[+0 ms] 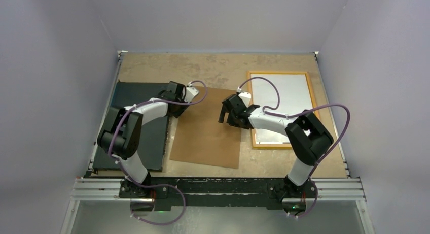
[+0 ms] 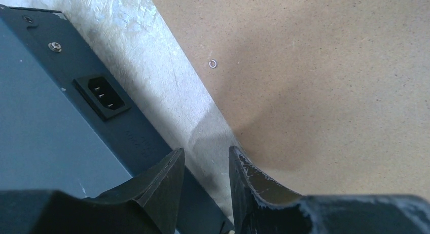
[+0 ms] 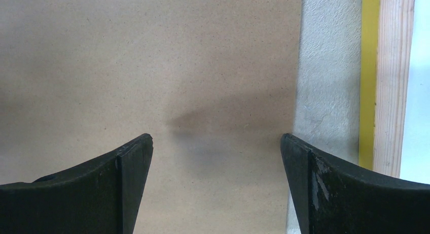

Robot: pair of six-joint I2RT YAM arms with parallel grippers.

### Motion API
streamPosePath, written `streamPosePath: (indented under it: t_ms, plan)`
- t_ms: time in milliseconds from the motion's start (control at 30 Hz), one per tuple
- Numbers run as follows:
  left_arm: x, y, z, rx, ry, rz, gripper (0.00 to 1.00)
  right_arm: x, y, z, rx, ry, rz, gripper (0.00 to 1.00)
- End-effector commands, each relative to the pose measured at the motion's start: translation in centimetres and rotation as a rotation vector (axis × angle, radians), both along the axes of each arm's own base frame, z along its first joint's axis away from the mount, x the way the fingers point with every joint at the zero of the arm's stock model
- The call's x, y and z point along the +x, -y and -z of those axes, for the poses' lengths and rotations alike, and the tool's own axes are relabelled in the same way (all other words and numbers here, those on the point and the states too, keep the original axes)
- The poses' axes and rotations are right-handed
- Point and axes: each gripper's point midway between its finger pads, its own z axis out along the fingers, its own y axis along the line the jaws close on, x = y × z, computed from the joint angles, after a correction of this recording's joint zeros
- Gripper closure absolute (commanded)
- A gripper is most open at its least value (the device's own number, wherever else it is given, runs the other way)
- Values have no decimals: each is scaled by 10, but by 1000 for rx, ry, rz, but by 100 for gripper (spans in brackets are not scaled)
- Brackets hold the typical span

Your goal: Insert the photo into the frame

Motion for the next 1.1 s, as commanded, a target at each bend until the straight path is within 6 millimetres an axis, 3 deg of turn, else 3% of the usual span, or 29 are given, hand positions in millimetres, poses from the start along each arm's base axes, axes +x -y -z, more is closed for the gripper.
streamPosePath:
  t_ms: [0, 133, 233, 433, 533, 667, 867, 1067]
  plan:
    - [-9, -18, 17, 86, -32, -20, 64, -8, 22, 0, -51, -34, 44, 1]
    - [-11, -14, 22, 58, -47, -25, 65, -5, 20, -18, -7, -2, 25, 1]
    - [-12, -12, 24, 47, -55, -28, 66, -5, 22, -18, -4, -3, 23, 1]
    - [-14, -12, 26, 44, -57, -23, 67, -8, 22, 0, -24, -42, 29, 1]
    - [-15, -10, 27, 32, -57, -18, 67, -12, 27, 19, -48, -73, 38, 1]
    - [-19, 0, 31, -25, -62, 8, 68, -21, 18, 33, -2, -123, 21, 1]
    - [-27, 10, 45, -73, -125, 19, 69, -2, -10, -3, 153, -42, -3, 1]
    - [-41, 33, 55, -195, -209, 56, 71, 19, -26, -40, 441, -2, 10, 1]
